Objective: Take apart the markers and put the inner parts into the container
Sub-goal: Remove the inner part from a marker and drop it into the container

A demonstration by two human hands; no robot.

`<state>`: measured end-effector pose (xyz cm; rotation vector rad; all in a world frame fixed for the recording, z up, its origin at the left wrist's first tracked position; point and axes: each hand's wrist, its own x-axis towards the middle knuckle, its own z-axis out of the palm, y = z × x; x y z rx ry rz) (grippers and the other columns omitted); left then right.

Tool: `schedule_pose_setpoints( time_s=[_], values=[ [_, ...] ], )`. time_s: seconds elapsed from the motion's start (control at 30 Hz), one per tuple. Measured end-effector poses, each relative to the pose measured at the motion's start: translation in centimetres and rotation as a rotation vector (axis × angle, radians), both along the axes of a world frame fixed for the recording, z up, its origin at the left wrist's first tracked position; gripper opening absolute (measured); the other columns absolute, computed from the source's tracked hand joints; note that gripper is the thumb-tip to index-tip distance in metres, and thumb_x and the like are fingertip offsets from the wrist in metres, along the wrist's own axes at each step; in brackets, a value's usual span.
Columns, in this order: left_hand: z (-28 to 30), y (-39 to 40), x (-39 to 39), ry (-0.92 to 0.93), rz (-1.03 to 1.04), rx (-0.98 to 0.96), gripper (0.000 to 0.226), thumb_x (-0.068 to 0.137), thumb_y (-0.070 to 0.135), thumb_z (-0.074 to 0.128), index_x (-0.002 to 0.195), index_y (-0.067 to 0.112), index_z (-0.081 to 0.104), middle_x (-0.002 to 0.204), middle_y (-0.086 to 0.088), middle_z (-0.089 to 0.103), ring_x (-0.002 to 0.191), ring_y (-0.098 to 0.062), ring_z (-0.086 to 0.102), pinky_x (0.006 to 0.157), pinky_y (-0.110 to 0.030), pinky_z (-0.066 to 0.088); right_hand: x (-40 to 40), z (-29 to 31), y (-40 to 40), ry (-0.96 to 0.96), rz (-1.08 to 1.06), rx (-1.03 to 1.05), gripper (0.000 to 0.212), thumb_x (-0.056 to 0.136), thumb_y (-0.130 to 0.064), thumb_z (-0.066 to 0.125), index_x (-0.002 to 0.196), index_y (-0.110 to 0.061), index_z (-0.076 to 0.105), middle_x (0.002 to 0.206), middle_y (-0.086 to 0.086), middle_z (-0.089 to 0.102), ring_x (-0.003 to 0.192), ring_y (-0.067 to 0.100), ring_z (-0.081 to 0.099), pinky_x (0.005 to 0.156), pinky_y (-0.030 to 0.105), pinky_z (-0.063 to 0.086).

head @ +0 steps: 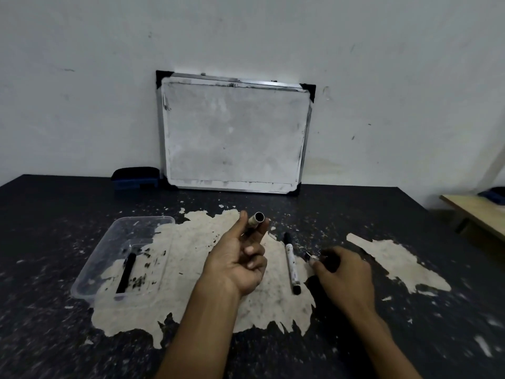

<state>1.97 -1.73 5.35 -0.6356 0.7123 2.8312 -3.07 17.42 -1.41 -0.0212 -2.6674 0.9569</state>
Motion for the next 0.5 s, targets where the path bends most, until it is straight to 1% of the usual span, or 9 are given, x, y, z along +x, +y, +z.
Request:
schedule_pose_setpoints(
  time_s=[0.07, 0.13, 0.17, 0.23, 0.27, 0.3, 0.37, 0.43, 0.5],
  values=[
    [-0.2, 0.2, 0.0, 0.003, -0.007, -0.002, 0.031, 0.090, 0.036, 0.066, 0.068, 0.015, 0.063, 0.068, -0.004, 0.077, 0.023, -0.004, 0.034, 0.026, -0.012, 0.018, -0.1, -0.2, -0.5, 0.002, -0.017, 0.083, 0.033, 0.082, -0.041, 0.071, 0.110, -0.023, 0.071, 0.103, -0.003, 0.071, 0.092, 0.017, 0.066, 0.074, 0.036, 0.054],
    [-0.3, 0.4, -0.1, 0.013, -0.017, -0.016, 0.031, 0.090, 0.036, 0.066, 0.067, 0.016, 0.062, 0.069, -0.003, 0.078, 0.023, -0.004, 0.033, 0.026, -0.013, 0.018, 0.1, -0.1, -0.8, 0.043, -0.013, 0.064, 0.027, 0.085, -0.035, 0.070, 0.108, -0.022, 0.072, 0.103, -0.003, 0.071, 0.087, 0.014, 0.064, 0.074, 0.033, 0.052],
    [-0.4, 0.5, -0.1, 0.020, -0.018, -0.032, 0.031, 0.090, 0.036, 0.066, 0.067, 0.016, 0.062, 0.069, -0.004, 0.078, 0.023, -0.003, 0.033, 0.026, -0.013, 0.018, 0.2, 0.1, -0.7, 0.084, 0.005, -0.001, 0.024, 0.085, -0.030, 0.071, 0.107, -0.020, 0.073, 0.099, -0.004, 0.073, 0.082, 0.009, 0.063, 0.073, 0.027, 0.051],
    [-0.5, 0.7, -0.2, 0.040, -0.013, -0.086, 0.031, 0.091, 0.036, 0.065, 0.068, 0.016, 0.061, 0.070, -0.004, 0.078, 0.024, -0.003, 0.034, 0.026, -0.012, 0.018, 0.8, 1.1, -0.7, 0.186, 0.058, -0.172, 0.022, 0.083, -0.021, 0.075, 0.104, -0.016, 0.076, 0.085, -0.012, 0.072, 0.073, -0.003, 0.065, 0.067, 0.007, 0.046],
    [-0.6, 0.8, -0.2, 0.047, 0.001, -0.116, 0.031, 0.091, 0.035, 0.065, 0.068, 0.016, 0.061, 0.070, -0.004, 0.078, 0.024, -0.003, 0.034, 0.026, -0.012, 0.018, 1.3, 1.9, -0.8, 0.246, 0.090, -0.242, 0.021, 0.081, -0.020, 0.077, 0.102, -0.017, 0.077, 0.081, -0.018, 0.070, 0.073, -0.006, 0.066, 0.063, 0.004, 0.047],
    [-0.6, 0.9, -0.3, 0.052, 0.022, -0.144, 0.031, 0.091, 0.035, 0.066, 0.067, 0.016, 0.061, 0.070, -0.005, 0.078, 0.024, -0.003, 0.034, 0.026, -0.012, 0.019, 2.0, 2.8, -1.1, 0.316, 0.132, -0.293, 0.021, 0.079, -0.019, 0.078, 0.100, -0.020, 0.077, 0.080, -0.022, 0.068, 0.076, -0.007, 0.066, 0.062, 0.002, 0.047],
    [-0.7, 1.2, -0.5, 0.054, 0.069, -0.190, 0.033, 0.089, 0.033, 0.068, 0.062, 0.015, 0.064, 0.072, -0.007, 0.078, 0.025, -0.003, 0.034, 0.026, -0.012, 0.019, 3.4, 4.6, -1.9, 0.453, 0.241, -0.348, 0.023, 0.076, -0.020, 0.078, 0.099, -0.025, 0.075, 0.082, -0.023, 0.069, 0.078, -0.005, 0.067, 0.063, 0.004, 0.049],
    [-0.8, 1.4, -0.6, 0.057, 0.097, -0.214, 0.034, 0.087, 0.032, 0.070, 0.058, 0.015, 0.066, 0.072, -0.007, 0.078, 0.025, -0.004, 0.034, 0.026, -0.012, 0.019, 4.5, 6.0, -2.8, 0.549, 0.337, -0.350, 0.022, 0.076, -0.018, 0.079, 0.097, -0.023, 0.075, 0.084, -0.019, 0.071, 0.075, 0.001, 0.068, 0.062, 0.008, 0.050],
    [-0.9, 1.6, -0.6, 0.061, 0.106, -0.218, 0.034, 0.086, 0.032, 0.072, 0.056, 0.015, 0.067, 0.071, -0.008, 0.078, 0.026, -0.004, 0.034, 0.027, -0.012, 0.020, 4.9, 6.8, -3.4, 0.610, 0.382, -0.302, 0.021, 0.075, -0.014, 0.081, 0.096, -0.018, 0.076, 0.084, -0.013, 0.073, 0.071, 0.004, 0.067, 0.063, 0.013, 0.050]
  ],
)
